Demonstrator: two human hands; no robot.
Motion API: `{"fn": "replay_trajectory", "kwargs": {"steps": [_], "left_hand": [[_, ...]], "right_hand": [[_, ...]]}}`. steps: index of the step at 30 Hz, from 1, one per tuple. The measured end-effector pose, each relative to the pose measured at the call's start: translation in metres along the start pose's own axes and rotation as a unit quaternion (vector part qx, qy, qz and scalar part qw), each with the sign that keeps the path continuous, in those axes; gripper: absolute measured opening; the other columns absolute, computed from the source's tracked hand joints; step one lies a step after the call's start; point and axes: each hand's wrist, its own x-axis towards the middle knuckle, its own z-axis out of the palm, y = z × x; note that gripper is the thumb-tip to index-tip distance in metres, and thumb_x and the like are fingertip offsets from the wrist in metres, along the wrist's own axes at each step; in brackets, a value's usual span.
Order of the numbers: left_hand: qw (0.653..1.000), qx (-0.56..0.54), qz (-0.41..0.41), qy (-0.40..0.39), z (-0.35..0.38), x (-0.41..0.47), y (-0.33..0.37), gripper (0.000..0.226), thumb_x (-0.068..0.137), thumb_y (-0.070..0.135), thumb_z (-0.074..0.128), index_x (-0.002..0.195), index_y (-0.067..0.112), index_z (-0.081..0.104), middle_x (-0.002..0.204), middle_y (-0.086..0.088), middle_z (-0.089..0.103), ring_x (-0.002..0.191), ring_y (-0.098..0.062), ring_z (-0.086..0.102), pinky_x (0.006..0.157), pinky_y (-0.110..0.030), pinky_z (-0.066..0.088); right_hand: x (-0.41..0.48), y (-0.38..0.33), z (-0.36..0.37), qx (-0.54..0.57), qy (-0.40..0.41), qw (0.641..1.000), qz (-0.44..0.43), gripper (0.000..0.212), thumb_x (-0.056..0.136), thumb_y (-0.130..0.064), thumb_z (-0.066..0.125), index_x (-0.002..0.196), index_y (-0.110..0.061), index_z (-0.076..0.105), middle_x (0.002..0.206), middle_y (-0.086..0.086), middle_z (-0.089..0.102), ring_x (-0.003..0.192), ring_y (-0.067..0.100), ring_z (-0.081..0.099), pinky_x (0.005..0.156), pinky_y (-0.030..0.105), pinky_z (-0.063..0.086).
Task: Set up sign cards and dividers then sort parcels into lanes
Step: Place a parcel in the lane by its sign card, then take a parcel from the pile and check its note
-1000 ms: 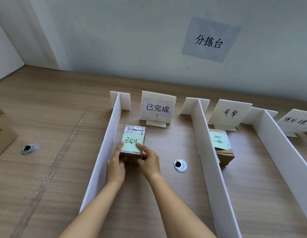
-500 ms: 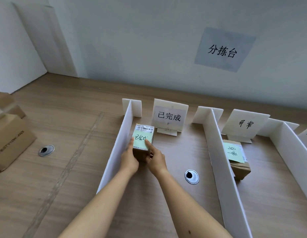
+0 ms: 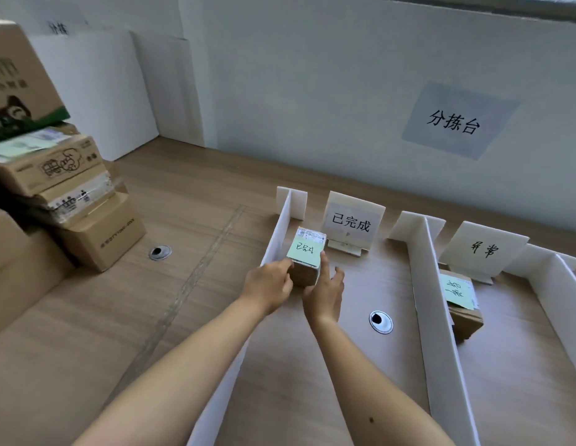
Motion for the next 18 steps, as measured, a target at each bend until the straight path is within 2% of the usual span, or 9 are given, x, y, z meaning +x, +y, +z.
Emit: {"fn": "replay_trajectory", "kwargs": {"steps": [1, 3, 5, 7, 11, 14, 15, 17, 18], "left_hand": [[0.998, 0.029, 0.057, 0.024, -0.012, -0.006, -0.004, 0.025, 0.085, 0.023, 0.042, 0.094, 0.015, 0.064, 0.081, -0.004, 0.068, 0.074, -0.030, 0.065, 0.057, -0.034, 0.048], [0.984, 0.097, 0.147, 0.020, -0.039, -0.021, -0.015, 0.029, 0.074, 0.031, 0.039, 0.071, 0.016, 0.063, 0.059, 0.001, 0.059, 0.052, -0.023, 0.060, 0.041, -0.023, 0.038], [0.966, 0.172, 0.193, 0.029, -0.063, -0.036, -0.031, 0.030, 0.069, 0.035, 0.041, 0.068, 0.017, 0.064, 0.059, 0.003, 0.056, 0.051, -0.020, 0.057, 0.040, -0.020, 0.035], [0.952, 0.218, 0.213, 0.032, -0.088, -0.055, -0.050, 0.035, 0.068, 0.039, 0.043, 0.077, 0.015, 0.067, 0.068, 0.000, 0.059, 0.060, -0.022, 0.058, 0.045, -0.023, 0.042], [0.943, 0.268, 0.188, 0.061, -0.139, -0.103, -0.099, 0.048, 0.068, 0.049, 0.047, 0.093, 0.014, 0.069, 0.084, -0.006, 0.065, 0.075, -0.025, 0.063, 0.061, -0.031, 0.050], [0.943, 0.293, 0.139, 0.079, -0.178, -0.154, -0.146, 0.054, 0.059, 0.050, 0.073, 0.099, 0.014, 0.069, 0.093, -0.009, 0.066, 0.083, -0.026, 0.064, 0.068, -0.033, 0.051], [0.944, 0.299, 0.119, 0.079, -0.190, -0.170, -0.160, 0.059, 0.057, 0.051, 0.075, 0.103, 0.015, 0.068, 0.097, -0.009, 0.067, 0.086, -0.026, 0.065, 0.071, -0.034, 0.051], [0.945, 0.315, 0.065, 0.058, -0.216, -0.210, -0.190, 0.068, 0.068, 0.056, 0.067, 0.123, 0.016, 0.060, 0.113, -0.007, 0.064, 0.101, -0.024, 0.061, 0.085, -0.037, 0.045], [0.944, 0.325, 0.028, 0.048, -0.228, -0.228, -0.205, 0.072, 0.076, 0.058, 0.059, 0.134, 0.017, 0.050, 0.124, -0.005, 0.058, 0.112, -0.022, 0.056, 0.094, -0.037, 0.039]], "right_hand": [[-0.008, -0.005, -0.003, -0.007, 0.017, 1.000, -0.013, 0.072, 0.083, 0.001, 0.047, 0.147, -0.027, 0.030, 0.146, 0.014, 0.027, 0.126, 0.034, 0.038, 0.101, 0.042, 0.039], [-0.023, -0.017, -0.010, -0.024, 0.031, 0.998, -0.047, 0.056, 0.084, -0.007, 0.052, 0.139, -0.017, 0.041, 0.141, 0.013, 0.036, 0.123, 0.033, 0.040, 0.098, 0.041, 0.039], [-0.037, -0.029, -0.016, -0.053, 0.043, 0.994, -0.085, 0.042, 0.085, -0.015, 0.057, 0.126, -0.010, 0.051, 0.136, 0.012, 0.043, 0.120, 0.033, 0.042, 0.095, 0.040, 0.038], [-0.056, -0.045, -0.020, -0.073, 0.054, 0.989, -0.115, 0.033, 0.085, -0.019, 0.059, 0.115, -0.006, 0.056, 0.132, 0.012, 0.047, 0.118, 0.033, 0.044, 0.092, 0.039, 0.038], [-0.100, -0.084, -0.014, -0.080, 0.074, 0.984, -0.139, 0.028, 0.083, -0.021, 0.061, 0.105, -0.005, 0.058, 0.127, 0.013, 0.049, 0.114, 0.035, 0.045, 0.091, 0.041, 0.039], [-0.142, -0.122, 0.000, -0.062, 0.080, 0.982, -0.156, 0.028, 0.083, -0.022, 0.062, 0.107, -0.007, 0.058, 0.125, 0.012, 0.049, 0.114, 0.032, 0.046, 0.088, 0.040, 0.039], [-0.155, -0.133, 0.005, -0.050, 0.080, 0.982, -0.162, 0.030, 0.082, -0.022, 0.063, 0.108, -0.007, 0.058, 0.125, 0.012, 0.049, 0.115, 0.031, 0.047, 0.088, 0.039, 0.038], [-0.189, -0.160, 0.019, -0.025, 0.073, 0.980, -0.186, 0.034, 0.080, -0.021, 0.065, 0.111, -0.006, 0.059, 0.124, 0.012, 0.052, 0.116, 0.031, 0.049, 0.090, 0.038, 0.039], [-0.207, -0.173, 0.026, -0.021, 0.060, 0.978, -0.200, 0.037, 0.080, -0.021, 0.066, 0.114, -0.007, 0.059, 0.124, 0.011, 0.053, 0.117, 0.030, 0.049, 0.092, 0.037, 0.039]]}}
